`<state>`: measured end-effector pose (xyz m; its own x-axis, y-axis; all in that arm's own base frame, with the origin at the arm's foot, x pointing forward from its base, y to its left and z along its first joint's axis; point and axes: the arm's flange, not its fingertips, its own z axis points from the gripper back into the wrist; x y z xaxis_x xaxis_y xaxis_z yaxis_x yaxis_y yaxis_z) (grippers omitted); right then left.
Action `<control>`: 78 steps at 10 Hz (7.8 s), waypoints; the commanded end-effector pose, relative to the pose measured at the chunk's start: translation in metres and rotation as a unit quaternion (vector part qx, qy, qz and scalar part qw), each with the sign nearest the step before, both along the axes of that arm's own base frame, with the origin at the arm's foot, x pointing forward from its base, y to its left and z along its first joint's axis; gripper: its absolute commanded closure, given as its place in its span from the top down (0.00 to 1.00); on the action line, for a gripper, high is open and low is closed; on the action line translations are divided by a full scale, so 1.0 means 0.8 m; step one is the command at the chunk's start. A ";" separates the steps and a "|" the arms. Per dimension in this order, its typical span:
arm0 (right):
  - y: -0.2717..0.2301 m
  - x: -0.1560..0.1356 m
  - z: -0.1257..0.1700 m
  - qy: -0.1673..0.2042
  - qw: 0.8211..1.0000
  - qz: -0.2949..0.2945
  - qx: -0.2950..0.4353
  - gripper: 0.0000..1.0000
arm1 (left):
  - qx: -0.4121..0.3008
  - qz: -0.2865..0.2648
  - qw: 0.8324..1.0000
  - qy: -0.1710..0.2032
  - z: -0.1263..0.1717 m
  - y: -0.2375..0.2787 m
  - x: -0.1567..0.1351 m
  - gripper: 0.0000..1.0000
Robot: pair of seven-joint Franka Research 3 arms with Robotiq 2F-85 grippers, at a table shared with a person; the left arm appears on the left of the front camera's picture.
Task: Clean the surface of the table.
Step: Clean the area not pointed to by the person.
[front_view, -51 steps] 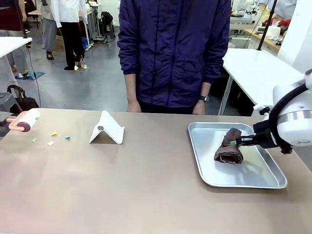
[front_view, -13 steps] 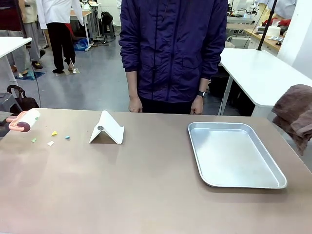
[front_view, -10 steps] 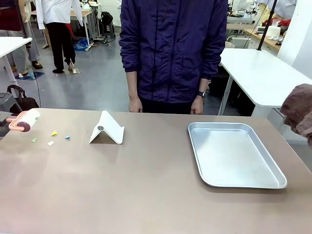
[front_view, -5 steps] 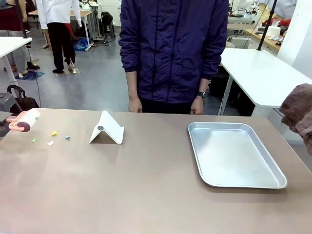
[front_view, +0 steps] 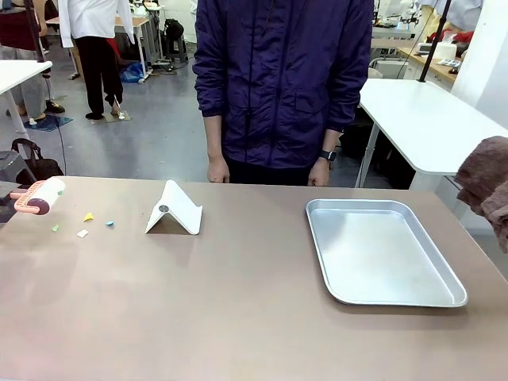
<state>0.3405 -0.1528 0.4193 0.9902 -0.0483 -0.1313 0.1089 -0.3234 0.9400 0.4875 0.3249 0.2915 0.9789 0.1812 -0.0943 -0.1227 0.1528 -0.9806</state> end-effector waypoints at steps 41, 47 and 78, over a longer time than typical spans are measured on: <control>-0.002 -0.001 0.005 -0.005 1.000 -0.004 0.002 0.06 | 0.001 -0.052 0.998 -0.026 0.035 -0.193 0.012 0.22; -0.002 -0.001 0.005 -0.005 1.000 -0.004 0.002 0.06 | -0.074 0.043 0.991 -0.102 0.108 -0.026 -0.023 0.22; -0.002 -0.001 0.005 -0.005 1.000 -0.004 0.002 0.06 | 0.176 -0.050 0.983 0.009 -0.029 -0.059 0.075 0.22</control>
<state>0.3402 -0.1533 0.4196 0.9902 -0.0500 -0.1305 0.1076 -0.3232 0.9402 0.5505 0.2820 0.2791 0.9882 0.1523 -0.0137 -0.0822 0.4540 -0.8872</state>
